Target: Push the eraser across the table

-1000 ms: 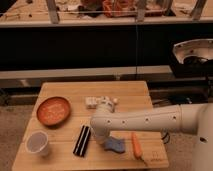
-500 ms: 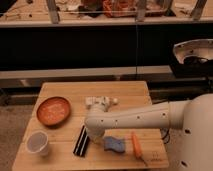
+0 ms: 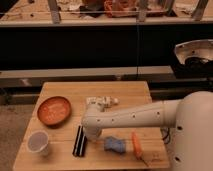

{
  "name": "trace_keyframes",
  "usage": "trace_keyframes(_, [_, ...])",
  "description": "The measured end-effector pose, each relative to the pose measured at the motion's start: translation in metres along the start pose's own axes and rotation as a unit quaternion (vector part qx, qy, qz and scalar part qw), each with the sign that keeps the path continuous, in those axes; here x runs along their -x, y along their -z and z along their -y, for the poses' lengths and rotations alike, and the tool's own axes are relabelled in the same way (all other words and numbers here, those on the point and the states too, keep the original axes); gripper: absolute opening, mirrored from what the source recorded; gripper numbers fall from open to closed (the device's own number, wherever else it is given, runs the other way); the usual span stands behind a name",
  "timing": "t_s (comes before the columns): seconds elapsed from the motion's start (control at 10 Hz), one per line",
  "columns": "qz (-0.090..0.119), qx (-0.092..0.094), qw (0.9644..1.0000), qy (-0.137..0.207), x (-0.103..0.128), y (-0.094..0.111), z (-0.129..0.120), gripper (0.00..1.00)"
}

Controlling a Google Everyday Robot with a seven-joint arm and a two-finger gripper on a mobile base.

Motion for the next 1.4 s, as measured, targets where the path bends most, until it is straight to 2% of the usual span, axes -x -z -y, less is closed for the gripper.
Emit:
trace_keyframes(0.3, [0.0,0.005,1.0,0.008,0.003,-0.003,0.005,0.0])
trace_keyframes(1.4, [0.002,0.005,0.9997,0.022,0.011,-0.002,0.015,0.0])
